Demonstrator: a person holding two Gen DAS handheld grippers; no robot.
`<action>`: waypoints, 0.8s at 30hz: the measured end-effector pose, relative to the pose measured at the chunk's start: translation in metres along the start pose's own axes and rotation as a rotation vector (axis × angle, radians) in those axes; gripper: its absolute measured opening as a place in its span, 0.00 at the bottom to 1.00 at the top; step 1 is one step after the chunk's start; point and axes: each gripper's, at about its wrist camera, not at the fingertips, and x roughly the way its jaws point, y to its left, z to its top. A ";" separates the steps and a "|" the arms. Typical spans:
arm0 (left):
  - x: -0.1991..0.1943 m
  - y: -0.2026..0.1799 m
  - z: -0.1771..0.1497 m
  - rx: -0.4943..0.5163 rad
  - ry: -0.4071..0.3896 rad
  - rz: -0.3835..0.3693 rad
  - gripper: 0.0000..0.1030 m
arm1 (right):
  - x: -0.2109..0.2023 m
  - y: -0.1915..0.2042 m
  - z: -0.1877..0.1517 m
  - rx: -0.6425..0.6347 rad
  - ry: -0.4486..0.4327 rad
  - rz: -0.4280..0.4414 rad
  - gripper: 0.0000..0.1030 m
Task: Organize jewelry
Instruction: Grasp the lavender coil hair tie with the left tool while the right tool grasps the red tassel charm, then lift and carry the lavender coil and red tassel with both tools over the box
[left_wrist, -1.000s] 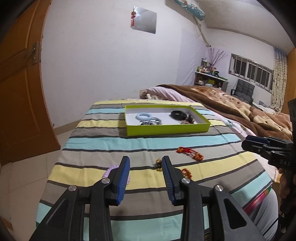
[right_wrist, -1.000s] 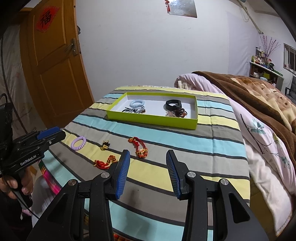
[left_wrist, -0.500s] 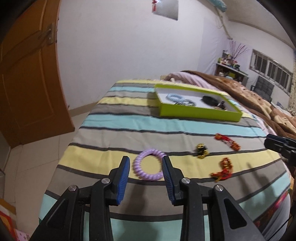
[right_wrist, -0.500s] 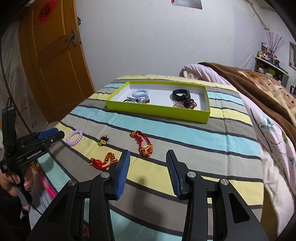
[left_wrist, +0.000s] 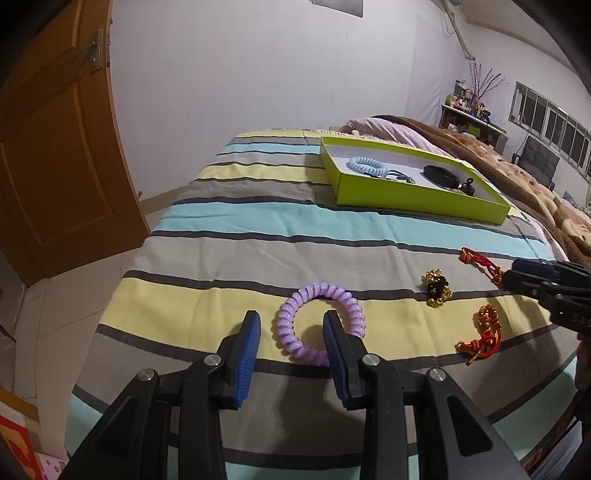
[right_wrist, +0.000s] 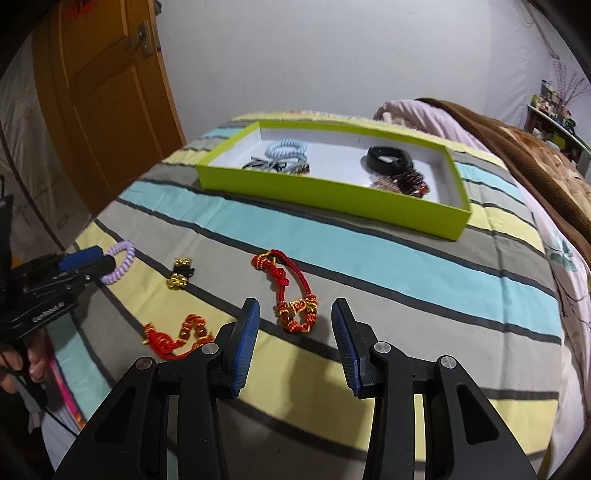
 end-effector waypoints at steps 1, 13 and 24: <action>0.001 -0.001 0.001 0.002 0.002 0.002 0.34 | 0.003 0.000 0.001 -0.005 0.007 0.000 0.40; 0.007 -0.019 0.002 0.064 0.004 0.022 0.11 | 0.015 0.007 0.002 -0.066 0.044 -0.059 0.15; -0.001 -0.018 -0.004 0.032 -0.003 -0.053 0.08 | -0.006 0.006 -0.009 -0.036 0.009 -0.056 0.14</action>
